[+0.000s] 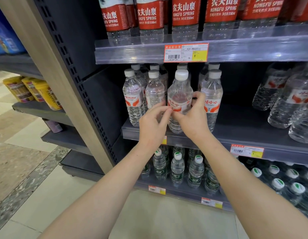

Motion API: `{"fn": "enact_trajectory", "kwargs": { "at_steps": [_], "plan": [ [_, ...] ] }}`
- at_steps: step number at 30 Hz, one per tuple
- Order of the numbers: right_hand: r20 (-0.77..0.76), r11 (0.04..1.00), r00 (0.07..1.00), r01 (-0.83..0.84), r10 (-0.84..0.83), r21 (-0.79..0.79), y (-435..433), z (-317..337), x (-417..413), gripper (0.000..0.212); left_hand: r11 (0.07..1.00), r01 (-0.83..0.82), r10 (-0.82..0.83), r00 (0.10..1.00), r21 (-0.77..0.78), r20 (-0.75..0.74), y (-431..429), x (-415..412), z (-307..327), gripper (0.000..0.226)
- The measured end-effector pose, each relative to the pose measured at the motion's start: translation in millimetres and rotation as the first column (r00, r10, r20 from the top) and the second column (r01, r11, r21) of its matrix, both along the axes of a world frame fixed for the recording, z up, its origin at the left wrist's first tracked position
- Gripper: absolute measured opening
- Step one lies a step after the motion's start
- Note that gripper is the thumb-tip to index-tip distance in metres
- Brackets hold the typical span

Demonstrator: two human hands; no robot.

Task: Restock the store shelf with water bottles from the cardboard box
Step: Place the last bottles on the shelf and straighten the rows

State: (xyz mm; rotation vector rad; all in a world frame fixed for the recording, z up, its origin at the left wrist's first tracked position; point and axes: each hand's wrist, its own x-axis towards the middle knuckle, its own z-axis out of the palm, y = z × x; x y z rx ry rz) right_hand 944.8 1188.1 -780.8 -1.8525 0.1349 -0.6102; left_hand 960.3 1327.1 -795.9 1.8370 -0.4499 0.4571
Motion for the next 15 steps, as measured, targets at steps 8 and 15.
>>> {"fn": "enact_trajectory", "kwargs": {
  "at_steps": [8,15],
  "plan": [
    [-0.031,0.995,0.995,-0.096,0.096,-0.025,-6.2,3.9,2.3,0.070,0.999,0.039,-0.038,0.996,0.018,-0.080,-2.3,3.1,-11.2,0.043],
    [-0.036,0.993,0.996,-0.082,0.079,-0.087,-2.4,2.5,8.5,0.073,1.000,-0.009,0.010,0.997,0.014,-0.077,-9.5,5.8,-12.6,0.051]
  ]
}}
